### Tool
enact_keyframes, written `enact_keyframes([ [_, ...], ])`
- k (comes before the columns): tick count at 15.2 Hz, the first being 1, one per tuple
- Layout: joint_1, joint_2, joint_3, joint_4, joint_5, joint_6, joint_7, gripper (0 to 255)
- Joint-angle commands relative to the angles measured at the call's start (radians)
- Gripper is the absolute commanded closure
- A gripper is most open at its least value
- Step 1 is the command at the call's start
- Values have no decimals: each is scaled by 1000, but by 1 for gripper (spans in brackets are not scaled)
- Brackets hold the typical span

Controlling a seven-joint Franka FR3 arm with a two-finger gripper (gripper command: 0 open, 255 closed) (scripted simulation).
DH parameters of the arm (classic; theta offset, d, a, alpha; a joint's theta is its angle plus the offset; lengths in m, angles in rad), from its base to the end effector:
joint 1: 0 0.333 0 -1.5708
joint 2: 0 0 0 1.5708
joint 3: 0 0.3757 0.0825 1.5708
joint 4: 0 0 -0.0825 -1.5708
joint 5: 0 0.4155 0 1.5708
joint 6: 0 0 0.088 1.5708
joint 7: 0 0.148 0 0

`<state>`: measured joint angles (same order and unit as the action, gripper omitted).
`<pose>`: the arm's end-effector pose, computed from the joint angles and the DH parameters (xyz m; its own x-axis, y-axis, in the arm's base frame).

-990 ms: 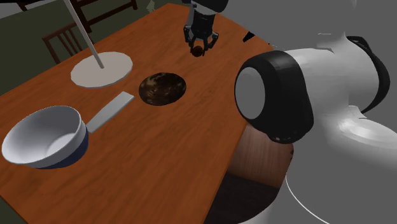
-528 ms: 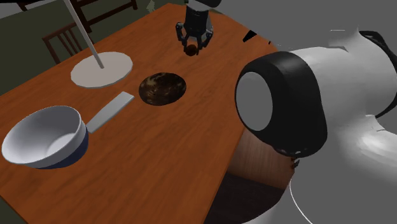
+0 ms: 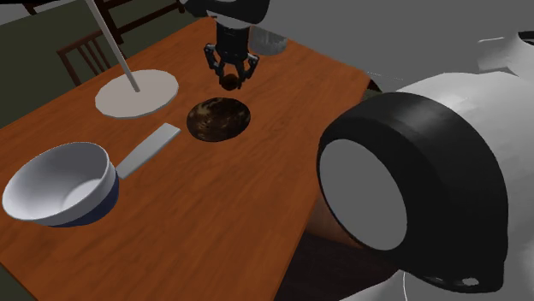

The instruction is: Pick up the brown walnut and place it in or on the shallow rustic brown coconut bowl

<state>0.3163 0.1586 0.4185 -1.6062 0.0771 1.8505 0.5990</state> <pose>0.4968 0.4372 0.5613 0.9939 0.1100 0.0011 0.1086 -0.9795 -0.1698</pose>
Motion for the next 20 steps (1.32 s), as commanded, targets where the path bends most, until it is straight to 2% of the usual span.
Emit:
enact_keyframes([
  [1,18,-34,16,-40,8,13,35,255],
  [4,43,-72,38,-87,18,30,81,255],
  [17,45,-55,38,-241,16,200,67,255],
  [20,45,-52,38,-249,16,210,66,255],
])
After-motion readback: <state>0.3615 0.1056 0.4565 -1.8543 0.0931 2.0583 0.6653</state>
